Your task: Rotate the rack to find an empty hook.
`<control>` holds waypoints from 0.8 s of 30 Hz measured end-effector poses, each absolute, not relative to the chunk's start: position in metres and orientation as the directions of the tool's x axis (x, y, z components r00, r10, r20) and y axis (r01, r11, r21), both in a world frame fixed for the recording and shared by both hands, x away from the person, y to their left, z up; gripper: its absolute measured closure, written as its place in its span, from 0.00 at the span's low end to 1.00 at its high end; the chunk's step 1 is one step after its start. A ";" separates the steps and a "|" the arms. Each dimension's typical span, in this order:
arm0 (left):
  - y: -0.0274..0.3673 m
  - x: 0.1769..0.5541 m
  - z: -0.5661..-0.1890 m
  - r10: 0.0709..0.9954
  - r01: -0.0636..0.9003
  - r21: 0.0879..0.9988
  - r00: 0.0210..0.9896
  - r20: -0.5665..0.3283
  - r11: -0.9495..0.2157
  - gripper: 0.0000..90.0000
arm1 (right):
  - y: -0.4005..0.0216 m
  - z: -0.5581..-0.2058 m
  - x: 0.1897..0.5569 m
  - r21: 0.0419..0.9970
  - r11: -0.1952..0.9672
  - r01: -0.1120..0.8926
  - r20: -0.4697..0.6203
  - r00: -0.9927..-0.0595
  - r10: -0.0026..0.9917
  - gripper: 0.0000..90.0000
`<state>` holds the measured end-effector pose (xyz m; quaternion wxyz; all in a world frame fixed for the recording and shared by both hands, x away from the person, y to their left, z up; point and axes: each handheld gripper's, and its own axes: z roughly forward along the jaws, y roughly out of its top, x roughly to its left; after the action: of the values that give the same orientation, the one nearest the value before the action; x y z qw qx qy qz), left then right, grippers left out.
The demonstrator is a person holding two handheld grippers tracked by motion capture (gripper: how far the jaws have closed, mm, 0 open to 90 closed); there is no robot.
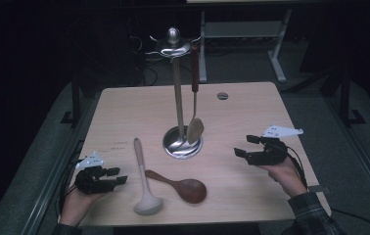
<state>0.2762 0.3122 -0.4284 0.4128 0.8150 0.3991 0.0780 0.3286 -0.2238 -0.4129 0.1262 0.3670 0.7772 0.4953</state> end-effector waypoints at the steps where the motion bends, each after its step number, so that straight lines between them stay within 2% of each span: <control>1: 0.312 0.276 -0.428 0.715 0.586 0.735 0.669 -0.202 -0.341 0.61 | -0.224 -0.413 0.329 0.862 0.240 0.446 0.167 -0.699 0.696 0.25; 5: 0.307 0.280 -0.411 0.695 0.582 0.747 0.681 -0.231 -0.322 0.78 | -0.223 -0.428 0.321 0.838 0.276 0.471 0.151 -0.685 0.713 0.24; 9: 0.298 0.288 -0.385 0.668 0.553 0.755 0.714 -0.211 -0.353 0.94 | -0.225 -0.440 0.313 0.819 0.298 0.491 0.151 -0.684 0.713 0.23; 11: 0.293 0.292 -0.373 0.649 0.533 0.757 0.736 -0.195 -0.378 0.98 | -0.226 -0.442 0.310 0.817 0.297 0.494 0.152 -0.681 0.716 0.23; 17: 0.274 0.306 -0.339 0.591 0.476 0.760 0.792 -0.152 -0.442 1.00 | -0.229 -0.444 0.304 0.814 0.286 0.505 0.165 -0.674 0.720 0.23; 24: 0.254 0.325 -0.299 0.555 0.453 0.777 0.816 -0.164 -0.437 1.00 | -0.230 -0.445 0.299 0.809 0.291 0.511 0.170 -0.677 0.716 0.21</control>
<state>0.3252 0.2540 -0.2990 0.4389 0.8457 0.2981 0.0579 0.2994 -0.2304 -0.4447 0.1129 0.3856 0.7954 0.4537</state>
